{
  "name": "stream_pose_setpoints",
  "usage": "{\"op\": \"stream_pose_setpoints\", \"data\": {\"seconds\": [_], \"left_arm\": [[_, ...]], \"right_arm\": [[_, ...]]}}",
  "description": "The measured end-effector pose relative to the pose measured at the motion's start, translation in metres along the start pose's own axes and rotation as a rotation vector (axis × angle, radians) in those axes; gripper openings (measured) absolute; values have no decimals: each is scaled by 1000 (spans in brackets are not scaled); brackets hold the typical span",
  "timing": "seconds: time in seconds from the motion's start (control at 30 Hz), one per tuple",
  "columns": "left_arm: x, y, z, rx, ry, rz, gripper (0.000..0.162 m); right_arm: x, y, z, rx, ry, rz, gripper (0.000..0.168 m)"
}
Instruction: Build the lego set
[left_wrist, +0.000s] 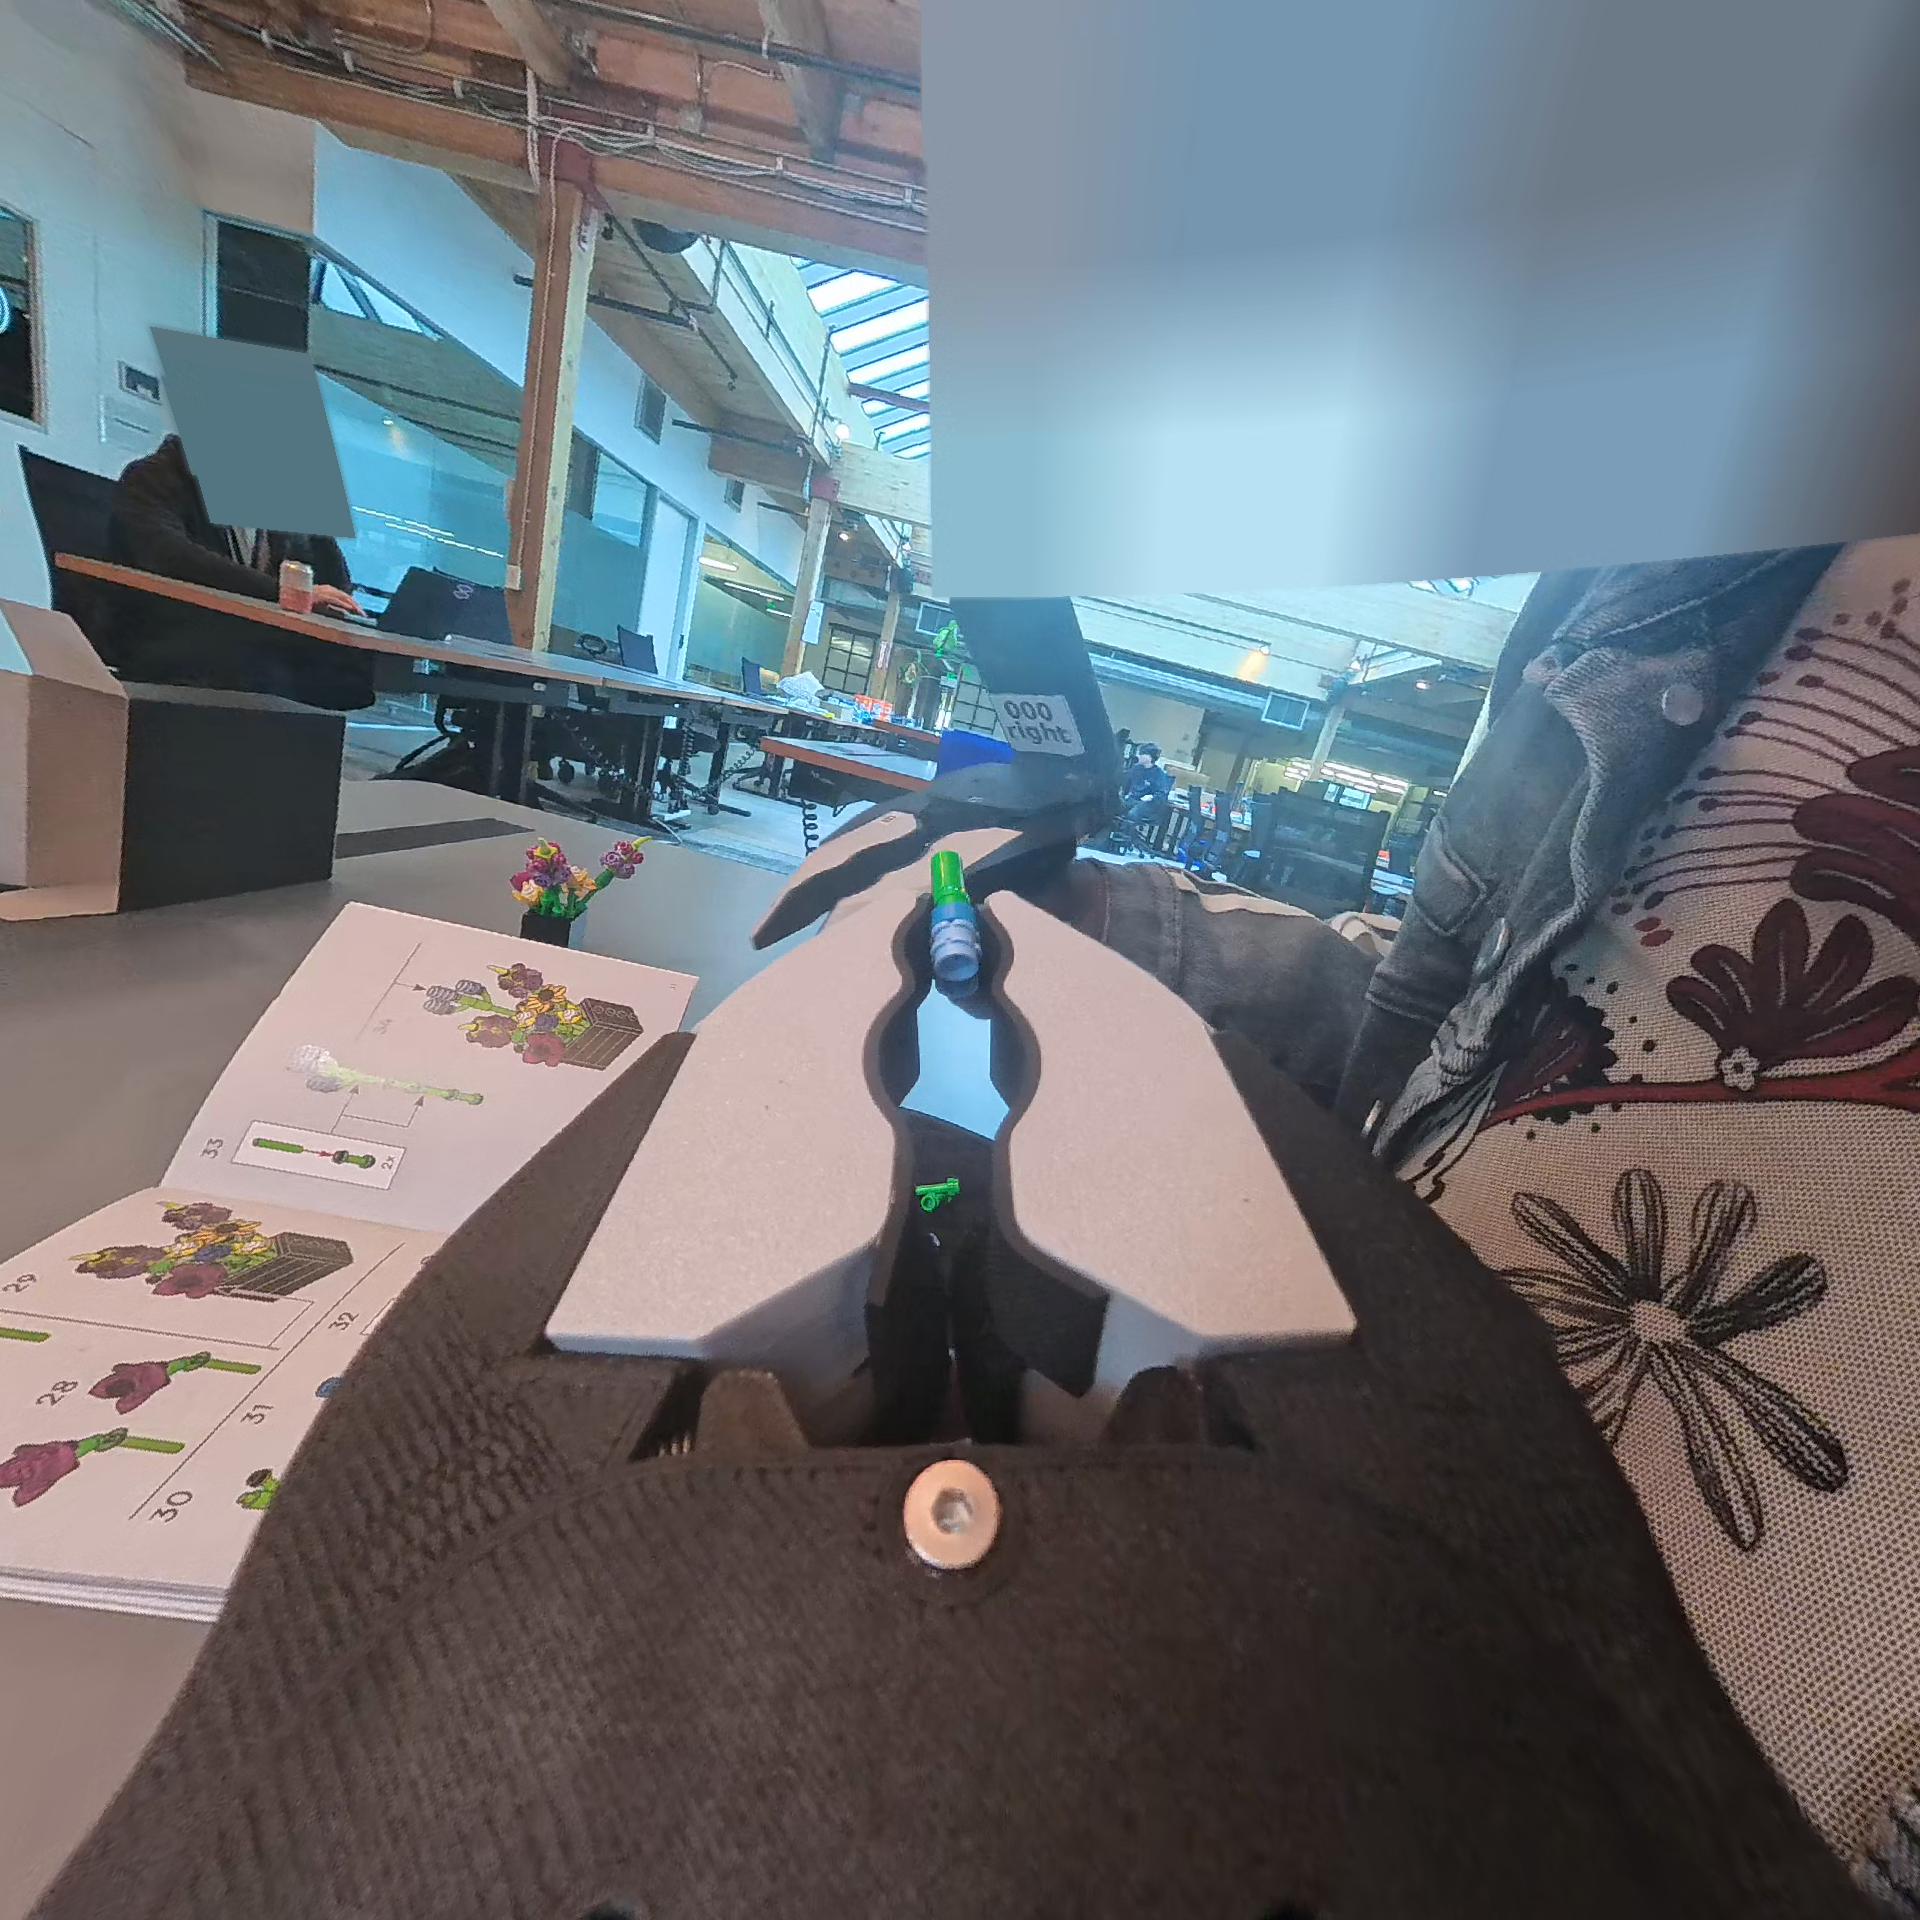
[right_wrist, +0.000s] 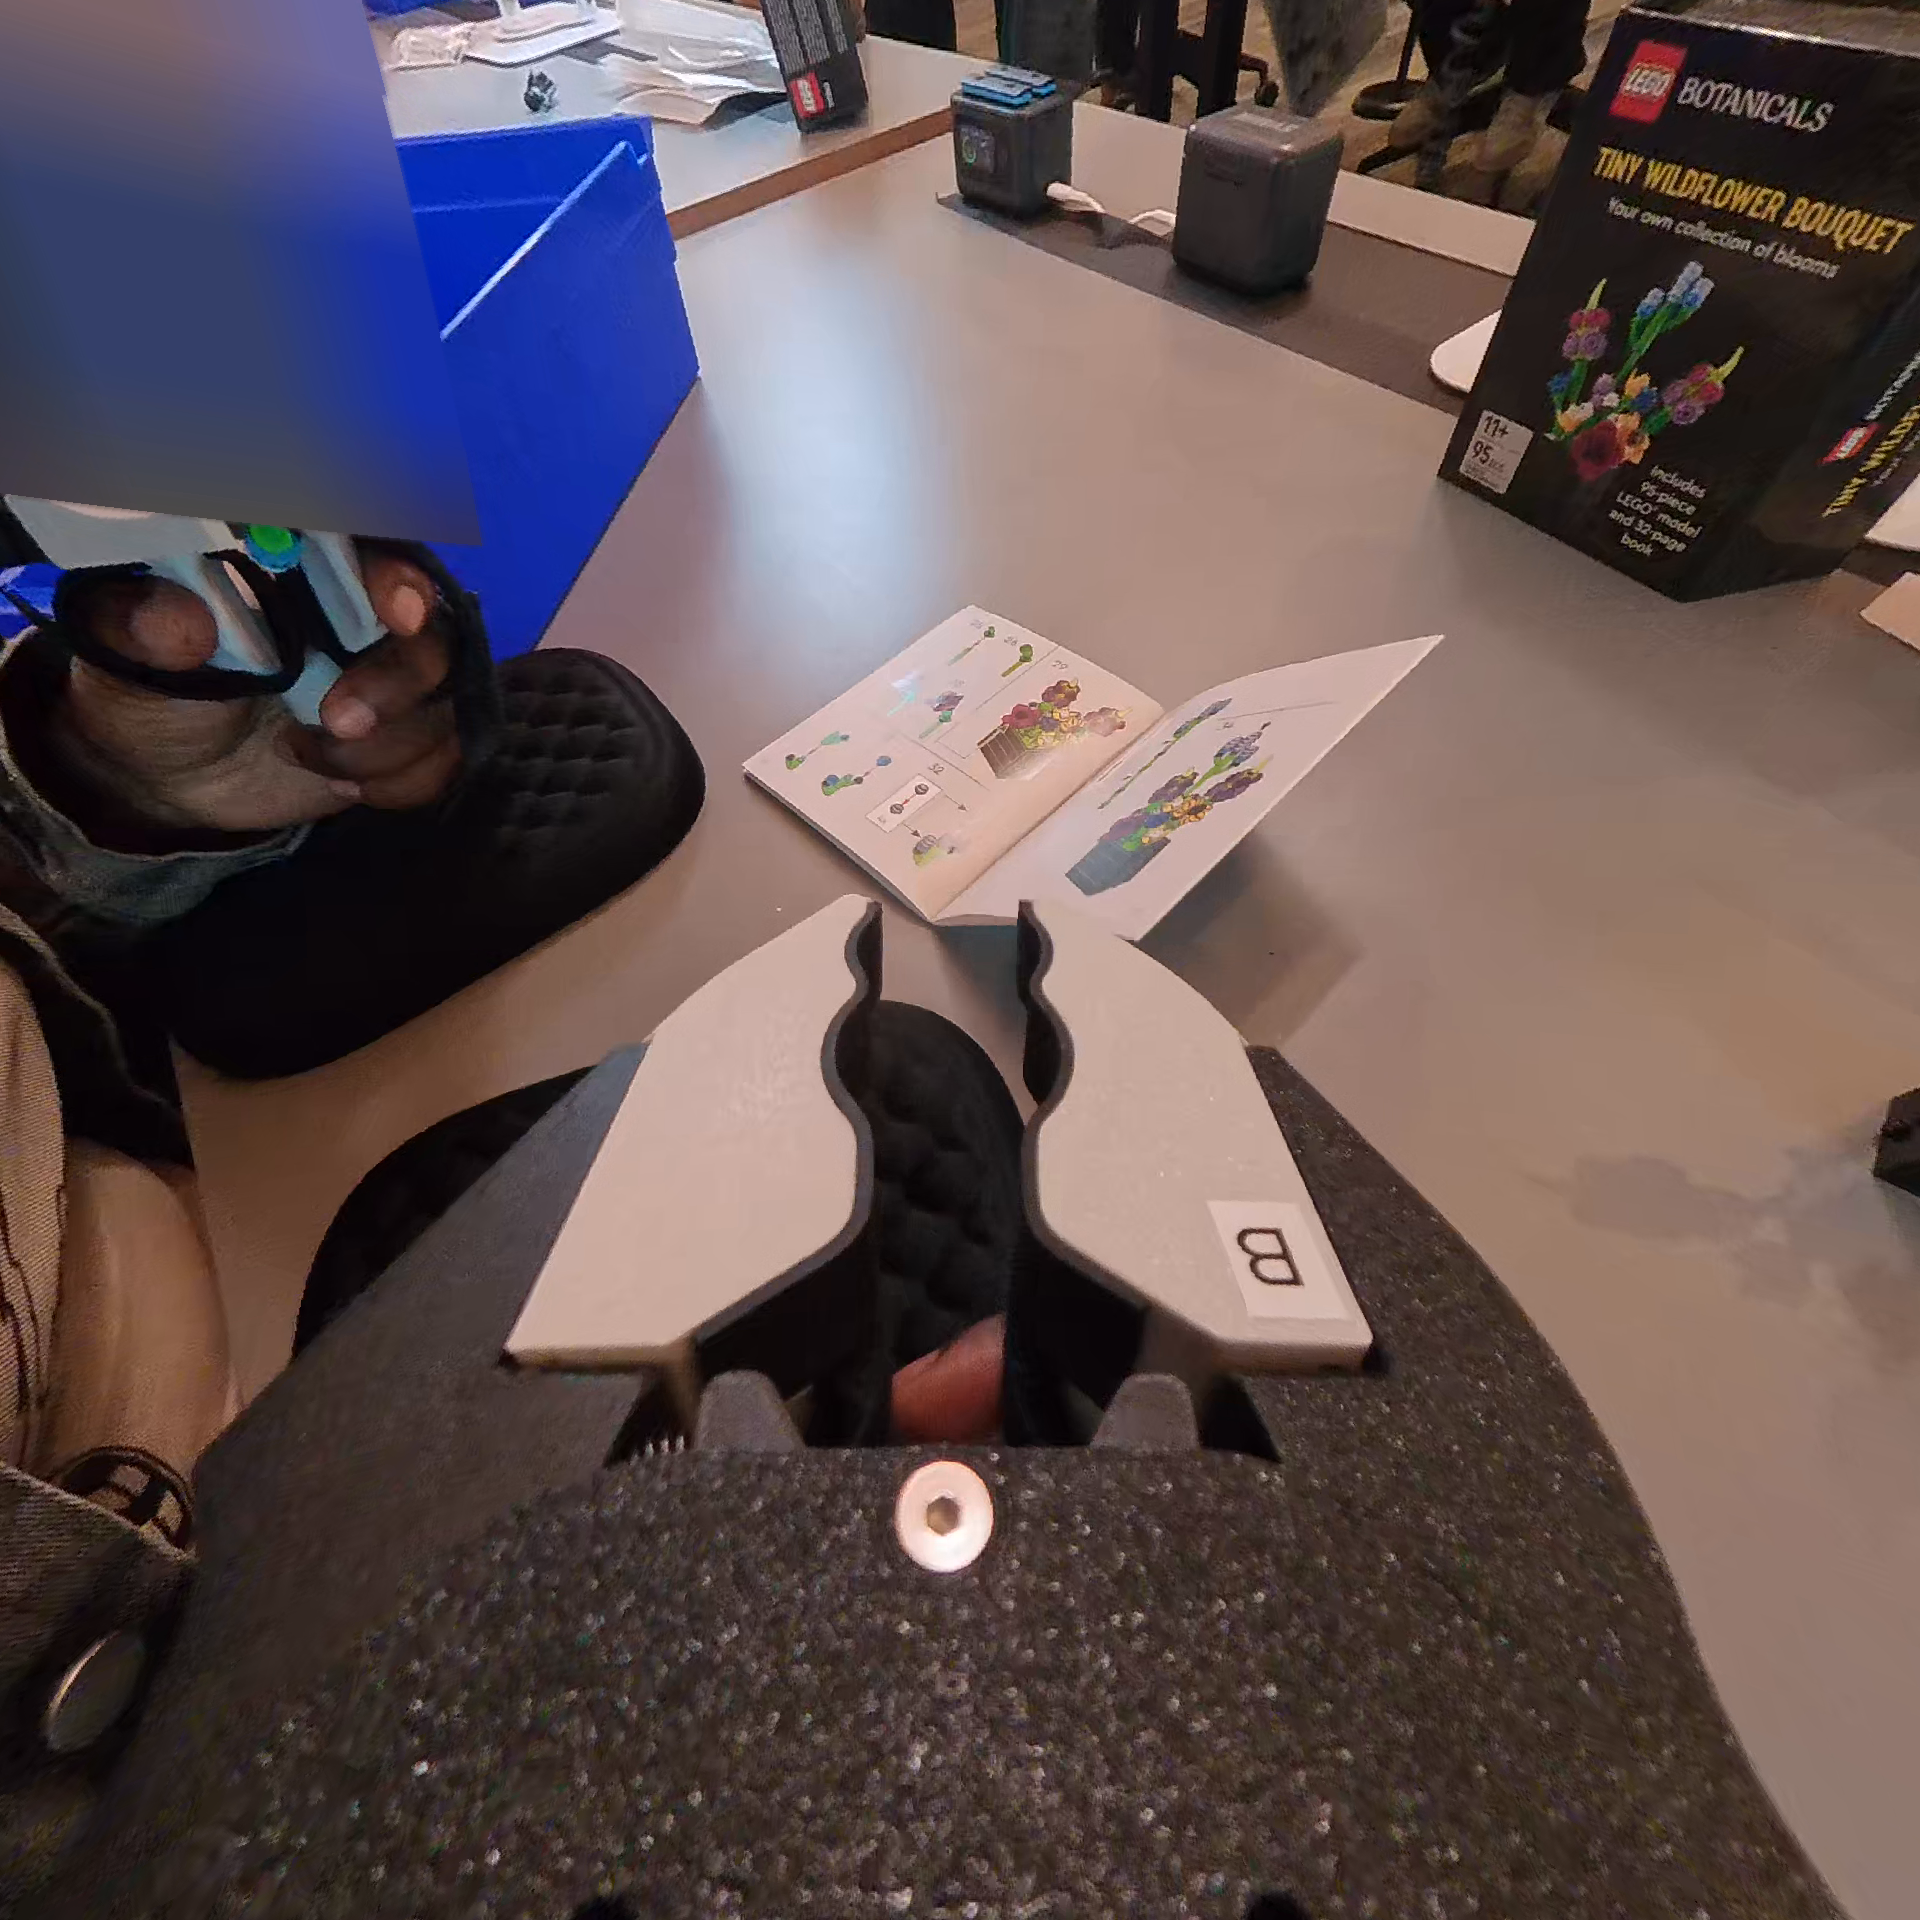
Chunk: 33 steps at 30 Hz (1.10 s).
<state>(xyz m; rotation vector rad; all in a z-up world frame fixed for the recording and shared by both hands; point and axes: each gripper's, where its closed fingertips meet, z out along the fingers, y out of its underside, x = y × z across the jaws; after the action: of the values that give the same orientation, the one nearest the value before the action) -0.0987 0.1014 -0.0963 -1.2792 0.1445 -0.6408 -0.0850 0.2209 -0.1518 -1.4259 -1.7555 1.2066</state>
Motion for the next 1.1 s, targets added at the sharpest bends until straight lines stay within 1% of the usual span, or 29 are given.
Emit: {"op": "stream_pose_setpoints", "data": {"seconds": [0.27, 0.47, 0.7, 0.93, 1.1], "left_arm": [[0, -1, -1, 5, -3, 5, 8], [-1, -1, -1, 2, -12, 5, 8], [-2, -1, -2, 2, -23, 17, 8], [0, 1, -1, -16, -31, 51, 8], [0, 2, 0, -20, -33, 57, 8]], "right_arm": [[-9, -3, 6, -23, -26, -31, 24], [-16, -6, 6, -7, -41, -26, 24], [-46, -21, 5, 70, -149, -40, 24], [-44, -7, -6, 17, -136, -57, 23], [-40, 9, -10, -52, -116, -49, 23]]}}
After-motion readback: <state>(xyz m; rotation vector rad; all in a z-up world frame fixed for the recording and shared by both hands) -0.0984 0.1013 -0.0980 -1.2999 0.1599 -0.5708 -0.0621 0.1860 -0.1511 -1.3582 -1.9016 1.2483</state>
